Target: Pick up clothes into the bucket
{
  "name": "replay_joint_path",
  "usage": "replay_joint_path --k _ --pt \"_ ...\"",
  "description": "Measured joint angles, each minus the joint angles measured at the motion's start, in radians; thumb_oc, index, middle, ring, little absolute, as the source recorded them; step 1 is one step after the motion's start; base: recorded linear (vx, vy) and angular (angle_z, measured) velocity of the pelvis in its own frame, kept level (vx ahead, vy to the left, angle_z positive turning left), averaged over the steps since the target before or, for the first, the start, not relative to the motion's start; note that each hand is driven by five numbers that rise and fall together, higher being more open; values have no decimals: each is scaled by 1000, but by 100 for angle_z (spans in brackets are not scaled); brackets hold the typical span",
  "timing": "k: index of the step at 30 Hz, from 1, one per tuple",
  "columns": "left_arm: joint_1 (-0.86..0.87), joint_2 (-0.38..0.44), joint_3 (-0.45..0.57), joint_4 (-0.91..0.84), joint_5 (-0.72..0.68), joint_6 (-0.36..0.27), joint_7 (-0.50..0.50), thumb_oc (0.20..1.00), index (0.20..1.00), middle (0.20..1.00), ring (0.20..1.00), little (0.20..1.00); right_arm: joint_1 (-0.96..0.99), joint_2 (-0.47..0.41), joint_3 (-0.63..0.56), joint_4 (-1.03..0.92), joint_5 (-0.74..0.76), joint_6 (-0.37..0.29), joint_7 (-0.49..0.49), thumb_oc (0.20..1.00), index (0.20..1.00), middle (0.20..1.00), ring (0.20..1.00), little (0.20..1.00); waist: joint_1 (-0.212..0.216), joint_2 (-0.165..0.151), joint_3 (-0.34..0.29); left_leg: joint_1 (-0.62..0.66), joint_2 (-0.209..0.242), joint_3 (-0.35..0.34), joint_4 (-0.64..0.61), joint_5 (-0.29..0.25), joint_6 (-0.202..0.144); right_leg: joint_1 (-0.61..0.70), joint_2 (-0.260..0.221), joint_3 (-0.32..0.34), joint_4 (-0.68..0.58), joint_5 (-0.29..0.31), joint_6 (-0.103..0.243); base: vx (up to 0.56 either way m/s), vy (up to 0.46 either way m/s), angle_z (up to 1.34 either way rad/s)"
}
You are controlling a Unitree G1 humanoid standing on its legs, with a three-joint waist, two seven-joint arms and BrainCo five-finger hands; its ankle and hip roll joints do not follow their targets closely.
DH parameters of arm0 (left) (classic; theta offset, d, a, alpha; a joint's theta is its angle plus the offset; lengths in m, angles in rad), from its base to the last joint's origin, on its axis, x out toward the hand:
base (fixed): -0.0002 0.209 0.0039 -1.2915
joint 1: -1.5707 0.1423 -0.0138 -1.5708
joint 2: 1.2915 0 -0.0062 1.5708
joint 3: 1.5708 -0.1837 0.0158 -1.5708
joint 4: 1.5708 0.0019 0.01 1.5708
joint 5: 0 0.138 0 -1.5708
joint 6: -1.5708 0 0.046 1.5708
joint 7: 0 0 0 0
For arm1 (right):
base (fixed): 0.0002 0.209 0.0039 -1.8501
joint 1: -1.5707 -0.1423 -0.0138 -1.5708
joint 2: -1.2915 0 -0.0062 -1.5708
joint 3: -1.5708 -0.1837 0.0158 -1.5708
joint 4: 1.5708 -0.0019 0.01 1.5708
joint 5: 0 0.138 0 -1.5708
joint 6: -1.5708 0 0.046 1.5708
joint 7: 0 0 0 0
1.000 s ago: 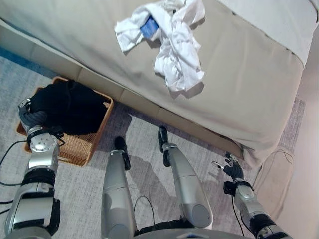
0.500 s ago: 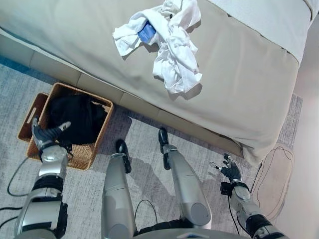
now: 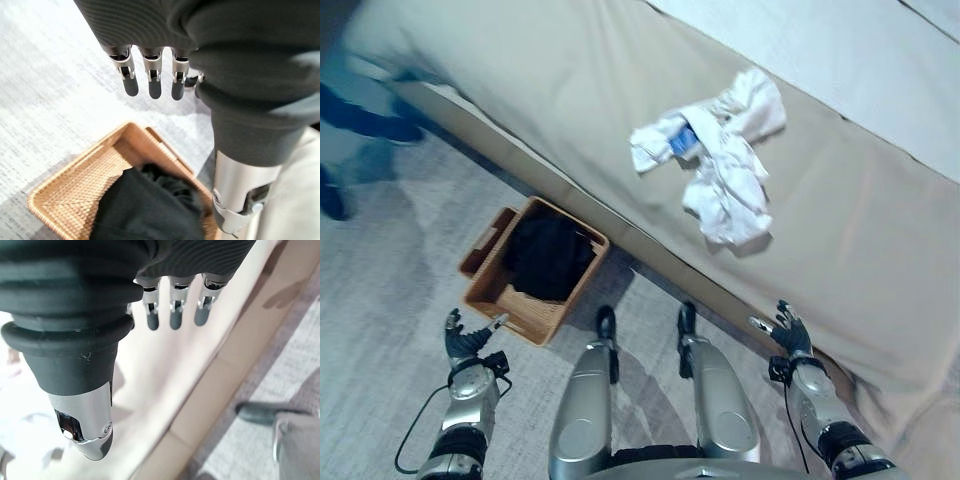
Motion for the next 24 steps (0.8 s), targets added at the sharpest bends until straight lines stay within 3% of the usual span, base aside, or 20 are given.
replay_joint_path --k 5,9,13,18,24 --pt "57 -56 -75 24 -28 -13 -122 1000 1000 1000 1000 1000 67 -13 19 29 -110 14 32 1000 1000 1000 1000 1000 -3 43 -138 102 17 -44 -111 46 -20 94 14 -53 -46 -15 -2 50 -134 22" --pt "75 -103 -134 89 -26 -5 -178 1000 1000 1000 1000 1000 110 -13 27 64 -176 31 53 1000 1000 1000 1000 1000 -4 41 -238 119 37 -64 -141 58 -31 107 35 -68 -65 -30 -15 10 -104 9" --pt "78 -149 -141 172 -23 12 -210 1000 1000 1000 1000 1000 110 -12 55 129 -226 48 60 1000 1000 1000 1000 1000 -4 38 -261 146 62 -63 -159 66 -39 129 58 -69 -72 -36 -24 18 -83 -2" --pt "81 -190 -185 319 78 49 -219 1000 1000 1000 1000 1000 119 -1 101 200 -296 84 58 1000 1000 1000 1000 1000 -3 29 -301 185 86 -57 -180 63 -41 155 82 -72 -69 -46 -40 43 -64 -2" --pt "79 -181 -337 280 252 54 -215 1000 1000 1000 1000 1000 133 19 104 217 -320 84 52 1000 1000 1000 1000 1000 -3 7 -335 207 101 -45 -178 55 -40 157 95 -67 -34 -66 -69 47 -37 -4"
